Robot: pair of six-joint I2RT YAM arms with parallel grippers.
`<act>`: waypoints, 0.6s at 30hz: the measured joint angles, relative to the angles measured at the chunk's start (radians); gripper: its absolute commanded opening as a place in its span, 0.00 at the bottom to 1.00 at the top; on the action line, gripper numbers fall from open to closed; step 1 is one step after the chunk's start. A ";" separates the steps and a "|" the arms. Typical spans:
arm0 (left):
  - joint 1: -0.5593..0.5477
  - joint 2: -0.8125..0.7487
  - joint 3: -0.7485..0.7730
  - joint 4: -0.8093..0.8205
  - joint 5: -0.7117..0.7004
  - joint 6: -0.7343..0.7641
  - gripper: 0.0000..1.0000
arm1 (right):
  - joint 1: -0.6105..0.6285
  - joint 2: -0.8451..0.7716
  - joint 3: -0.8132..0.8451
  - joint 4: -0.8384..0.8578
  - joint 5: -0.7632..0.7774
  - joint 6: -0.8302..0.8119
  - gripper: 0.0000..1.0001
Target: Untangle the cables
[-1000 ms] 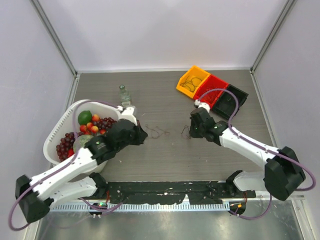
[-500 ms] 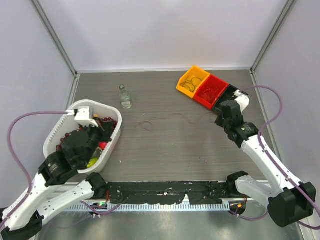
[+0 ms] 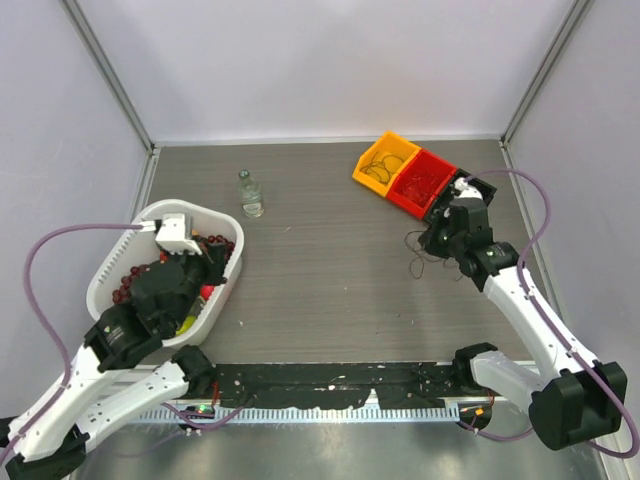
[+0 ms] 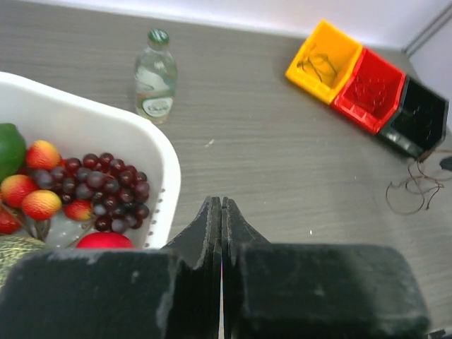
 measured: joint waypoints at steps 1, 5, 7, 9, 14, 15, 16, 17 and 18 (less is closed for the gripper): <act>0.000 0.017 -0.013 0.009 0.019 -0.003 0.00 | 0.013 0.007 0.000 0.019 -0.071 -0.011 0.01; 0.000 0.070 -0.050 0.035 0.083 -0.012 0.00 | 0.108 0.011 0.010 0.085 -0.277 -0.034 0.01; 0.000 0.081 -0.053 0.047 0.104 -0.019 0.00 | 0.200 0.009 0.031 0.131 -0.363 -0.034 0.01; 0.000 0.084 -0.053 0.059 0.118 -0.022 0.00 | 0.254 0.001 0.054 0.185 -0.434 -0.025 0.01; 0.000 0.063 -0.054 0.070 0.135 -0.027 0.00 | 0.286 -0.031 0.111 0.289 -0.481 0.008 0.01; 0.000 0.056 -0.055 0.070 0.137 -0.029 0.00 | 0.286 -0.031 0.118 0.297 -0.476 0.010 0.01; 0.000 0.050 -0.058 0.070 0.140 -0.031 0.00 | 0.286 -0.028 0.121 0.298 -0.467 0.011 0.01; 0.000 0.044 -0.061 0.070 0.141 -0.035 0.00 | 0.286 -0.024 0.122 0.296 -0.459 0.011 0.01; 0.000 0.039 -0.065 0.070 0.145 -0.043 0.00 | 0.286 -0.013 0.122 0.283 -0.443 0.012 0.01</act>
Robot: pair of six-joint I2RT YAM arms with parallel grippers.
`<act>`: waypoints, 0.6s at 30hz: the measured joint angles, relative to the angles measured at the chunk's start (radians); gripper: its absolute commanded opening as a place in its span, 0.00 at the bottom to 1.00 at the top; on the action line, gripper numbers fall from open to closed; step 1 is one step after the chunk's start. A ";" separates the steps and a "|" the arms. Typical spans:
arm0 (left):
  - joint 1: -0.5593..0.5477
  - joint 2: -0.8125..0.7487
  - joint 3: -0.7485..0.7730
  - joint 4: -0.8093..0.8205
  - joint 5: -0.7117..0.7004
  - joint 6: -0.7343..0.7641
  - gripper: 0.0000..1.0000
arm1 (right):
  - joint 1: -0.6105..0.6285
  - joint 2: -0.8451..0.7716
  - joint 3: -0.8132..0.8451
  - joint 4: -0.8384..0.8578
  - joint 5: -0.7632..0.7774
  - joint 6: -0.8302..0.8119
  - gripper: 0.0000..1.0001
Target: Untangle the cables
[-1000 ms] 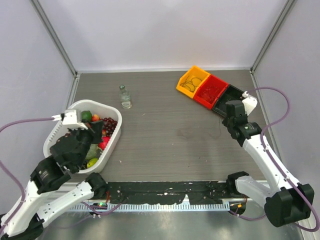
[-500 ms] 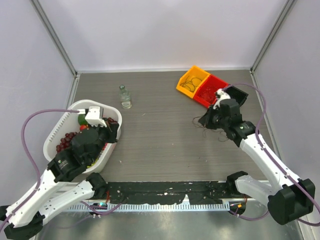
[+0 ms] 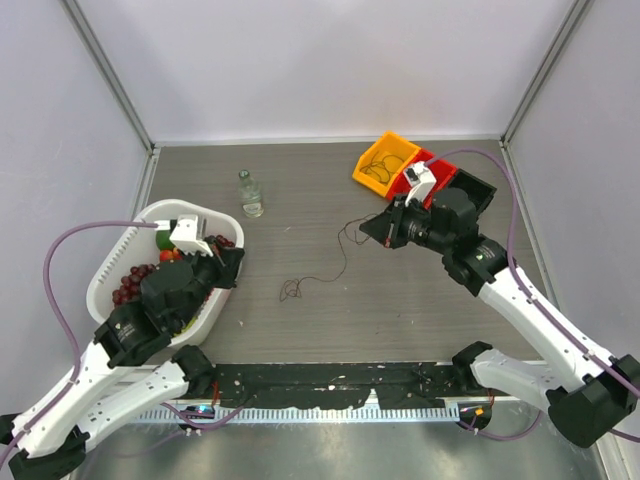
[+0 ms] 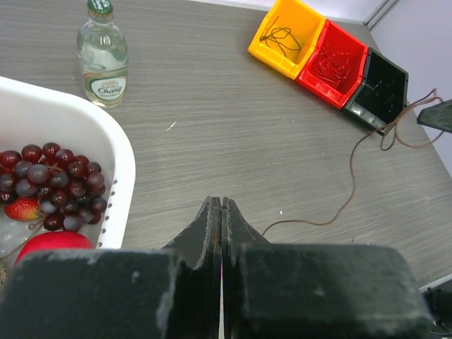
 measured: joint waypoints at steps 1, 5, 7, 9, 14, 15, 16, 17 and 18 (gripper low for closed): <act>0.000 -0.002 -0.005 0.000 0.004 -0.006 0.00 | 0.000 0.010 0.000 -0.010 0.008 0.000 0.01; 0.000 0.011 -0.025 0.001 0.024 -0.021 0.00 | 0.000 0.067 -0.009 -0.069 0.038 -0.003 0.01; 0.000 0.035 -0.031 0.004 0.035 -0.032 0.01 | 0.000 0.095 -0.018 -0.091 0.045 -0.004 0.01; 0.000 0.076 -0.034 0.014 0.056 -0.039 0.02 | 0.000 0.120 -0.027 -0.109 0.045 -0.005 0.01; 0.000 0.211 -0.038 0.053 0.135 -0.065 0.13 | 0.000 0.204 -0.037 -0.143 0.059 -0.011 0.02; 0.000 0.239 -0.038 0.061 0.154 -0.071 0.15 | 0.000 0.219 -0.037 -0.149 0.060 -0.012 0.02; 0.000 0.266 -0.041 0.069 0.170 -0.079 0.15 | 0.000 0.232 -0.039 -0.152 0.059 -0.013 0.03; 0.000 0.294 -0.048 0.079 0.190 -0.086 0.15 | 0.002 0.246 -0.040 -0.155 0.056 -0.014 0.03; 0.000 0.322 -0.058 0.090 0.212 -0.095 0.15 | 0.005 0.262 -0.040 -0.156 0.051 -0.015 0.03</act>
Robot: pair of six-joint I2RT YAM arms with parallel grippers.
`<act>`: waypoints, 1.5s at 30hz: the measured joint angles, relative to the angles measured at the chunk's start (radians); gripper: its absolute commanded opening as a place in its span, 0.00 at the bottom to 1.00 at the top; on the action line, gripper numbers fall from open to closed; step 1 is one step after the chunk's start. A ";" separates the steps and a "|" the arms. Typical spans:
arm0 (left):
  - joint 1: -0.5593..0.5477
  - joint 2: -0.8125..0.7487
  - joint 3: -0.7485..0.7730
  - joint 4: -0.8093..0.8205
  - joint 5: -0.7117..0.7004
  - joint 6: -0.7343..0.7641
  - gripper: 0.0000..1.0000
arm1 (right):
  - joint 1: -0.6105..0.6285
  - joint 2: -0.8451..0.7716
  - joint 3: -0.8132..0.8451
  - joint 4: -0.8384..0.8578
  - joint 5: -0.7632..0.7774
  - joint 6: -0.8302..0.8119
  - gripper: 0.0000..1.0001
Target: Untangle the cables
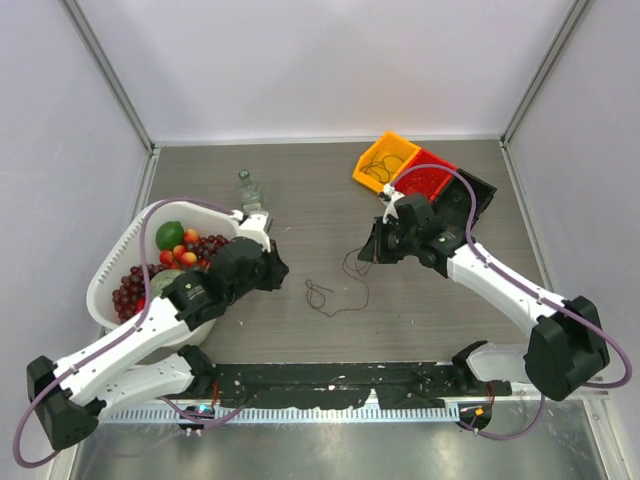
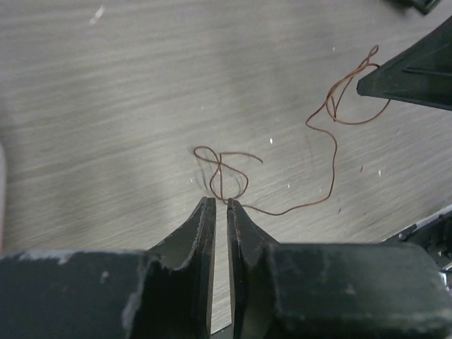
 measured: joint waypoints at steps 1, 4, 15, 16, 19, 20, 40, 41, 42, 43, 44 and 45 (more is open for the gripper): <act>0.000 0.021 -0.009 0.005 0.016 -0.010 0.15 | 0.010 0.018 0.000 0.004 -0.005 0.000 0.04; 0.000 0.050 -0.035 0.020 0.051 -0.031 0.15 | 0.060 0.068 -0.002 0.021 -0.014 0.005 0.04; 0.000 -0.137 -0.067 0.059 0.040 -0.052 0.15 | 0.338 0.408 0.151 0.043 0.119 -0.019 0.66; 0.000 -0.164 -0.068 0.058 0.033 -0.052 0.16 | 0.347 0.420 0.163 0.039 0.145 -0.032 0.66; 0.000 -0.227 -0.081 0.056 0.013 -0.050 0.16 | 0.367 0.442 0.193 0.024 0.201 -0.069 0.67; 0.000 -0.241 -0.086 0.053 0.006 -0.049 0.16 | 0.373 0.449 0.204 0.021 0.217 -0.078 0.67; 0.000 -0.305 -0.115 0.006 -0.036 -0.027 0.17 | 0.512 0.683 0.388 -0.047 0.518 -0.119 0.01; 0.000 -0.307 -0.115 0.005 -0.039 -0.021 0.17 | 0.512 0.682 0.388 -0.048 0.529 -0.116 0.01; 0.000 -0.307 -0.115 0.004 -0.040 -0.017 0.17 | 0.512 0.681 0.388 -0.049 0.546 -0.113 0.01; 0.000 -0.307 -0.115 0.003 -0.042 -0.013 0.17 | 0.512 0.678 0.388 -0.051 0.557 -0.112 0.01; 0.000 -0.307 -0.115 0.000 -0.044 -0.011 0.17 | 0.509 0.671 0.388 -0.058 0.578 -0.112 0.01; 0.000 -0.307 -0.115 -0.001 -0.045 -0.009 0.17 | 0.506 0.662 0.388 -0.063 0.589 -0.112 0.01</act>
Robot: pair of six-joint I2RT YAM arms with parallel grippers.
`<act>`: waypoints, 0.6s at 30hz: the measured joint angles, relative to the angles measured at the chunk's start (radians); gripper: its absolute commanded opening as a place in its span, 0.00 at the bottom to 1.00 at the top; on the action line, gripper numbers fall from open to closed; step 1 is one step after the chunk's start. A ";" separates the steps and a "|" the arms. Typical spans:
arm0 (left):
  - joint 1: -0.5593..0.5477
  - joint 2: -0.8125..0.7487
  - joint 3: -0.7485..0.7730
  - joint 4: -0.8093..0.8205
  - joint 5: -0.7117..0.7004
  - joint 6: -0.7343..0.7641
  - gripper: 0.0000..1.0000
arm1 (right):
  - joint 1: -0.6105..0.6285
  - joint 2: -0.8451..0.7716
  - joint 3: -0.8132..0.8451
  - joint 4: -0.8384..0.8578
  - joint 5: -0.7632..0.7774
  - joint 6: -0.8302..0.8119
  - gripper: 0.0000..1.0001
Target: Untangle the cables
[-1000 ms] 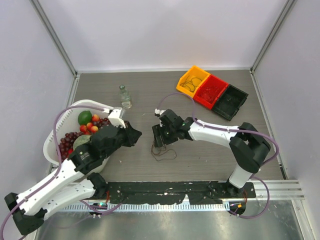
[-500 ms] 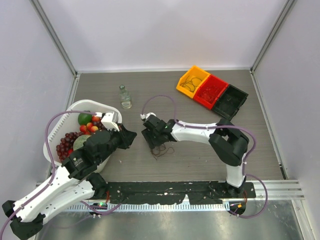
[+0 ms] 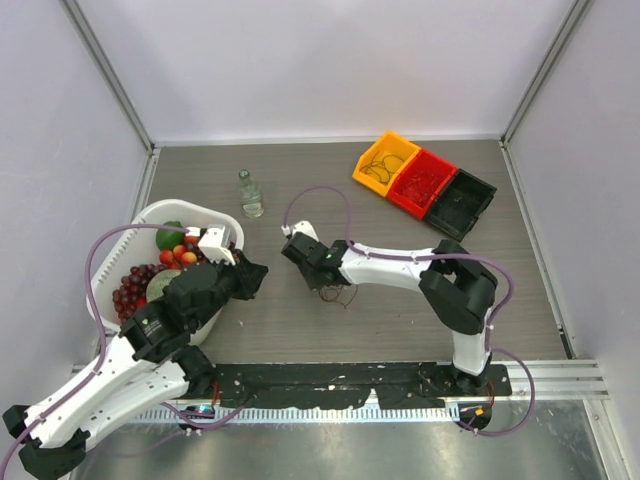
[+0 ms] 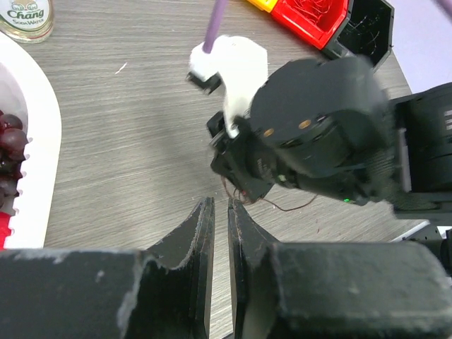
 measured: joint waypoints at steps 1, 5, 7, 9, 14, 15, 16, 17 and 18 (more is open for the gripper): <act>0.000 0.000 0.000 -0.001 -0.001 0.003 0.17 | -0.004 -0.016 0.000 -0.007 0.014 0.000 0.01; 0.000 0.000 0.000 -0.004 -0.009 0.018 0.17 | -0.037 -0.128 0.000 -0.010 0.037 0.000 0.01; 0.000 0.000 0.000 -0.005 -0.013 0.023 0.17 | -0.082 -0.209 -0.002 0.011 0.023 0.004 0.01; 0.000 0.000 0.000 -0.005 -0.018 0.027 0.17 | -0.134 -0.298 -0.018 0.066 -0.024 0.016 0.01; 0.000 0.002 0.000 -0.005 -0.034 0.047 0.17 | -0.230 -0.437 -0.081 0.208 -0.172 0.058 0.01; 0.000 0.003 0.000 -0.004 -0.038 0.050 0.17 | -0.235 -0.443 -0.089 0.230 -0.208 0.063 0.01; 0.000 0.006 0.000 -0.004 -0.042 0.052 0.17 | -0.234 -0.442 -0.094 0.248 -0.245 0.065 0.01; 0.000 0.009 0.000 -0.003 -0.044 0.054 0.17 | -0.232 -0.439 -0.097 0.261 -0.283 0.065 0.01; 0.000 0.012 0.000 -0.003 -0.047 0.056 0.17 | -0.230 -0.438 -0.098 0.268 -0.307 0.066 0.01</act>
